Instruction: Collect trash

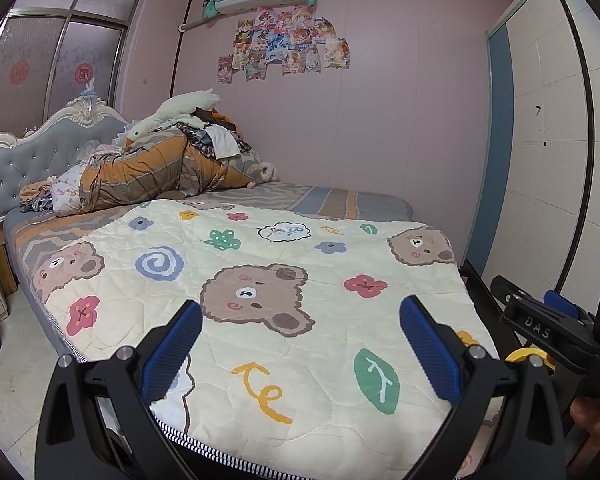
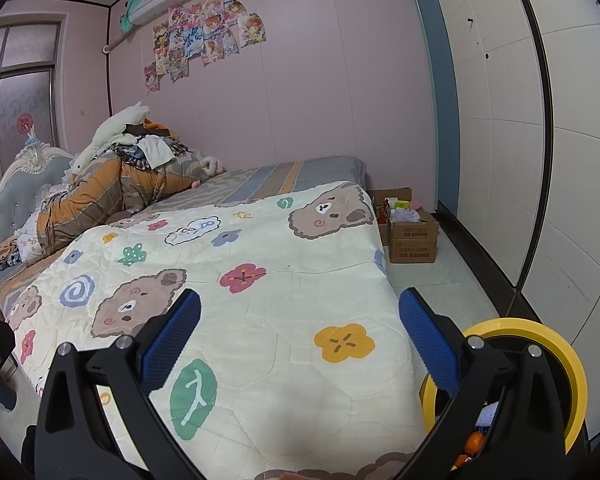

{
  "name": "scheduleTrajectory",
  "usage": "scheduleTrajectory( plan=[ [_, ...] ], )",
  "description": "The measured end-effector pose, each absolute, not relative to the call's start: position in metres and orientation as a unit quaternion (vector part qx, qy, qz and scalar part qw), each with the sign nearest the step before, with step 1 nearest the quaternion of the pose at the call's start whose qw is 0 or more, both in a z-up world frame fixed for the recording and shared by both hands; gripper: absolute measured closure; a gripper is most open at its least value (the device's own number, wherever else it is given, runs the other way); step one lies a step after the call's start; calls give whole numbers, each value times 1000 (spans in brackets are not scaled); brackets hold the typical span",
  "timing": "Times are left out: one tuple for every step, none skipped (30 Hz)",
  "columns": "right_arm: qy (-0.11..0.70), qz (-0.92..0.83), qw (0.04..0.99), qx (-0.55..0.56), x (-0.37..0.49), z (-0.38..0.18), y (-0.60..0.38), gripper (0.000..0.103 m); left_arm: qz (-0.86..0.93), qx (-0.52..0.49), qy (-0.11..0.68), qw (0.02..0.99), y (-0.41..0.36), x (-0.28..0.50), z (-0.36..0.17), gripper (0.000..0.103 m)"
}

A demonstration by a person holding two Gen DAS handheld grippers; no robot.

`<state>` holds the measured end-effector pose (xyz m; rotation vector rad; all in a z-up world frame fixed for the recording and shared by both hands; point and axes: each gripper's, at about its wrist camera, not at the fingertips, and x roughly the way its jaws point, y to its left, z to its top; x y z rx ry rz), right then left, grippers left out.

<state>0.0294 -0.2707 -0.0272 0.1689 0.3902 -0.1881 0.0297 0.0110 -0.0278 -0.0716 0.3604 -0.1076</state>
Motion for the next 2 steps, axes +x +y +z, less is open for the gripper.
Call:
scheduleTrajectory(
  plan=[
    [193, -93, 973, 84, 29, -27, -270, 8, -53, -36, 179, 982, 11, 30, -28, 8],
    [194, -93, 973, 84, 30, -27, -272, 8, -54, -36, 179, 982, 11, 30, -28, 8]
  ],
)
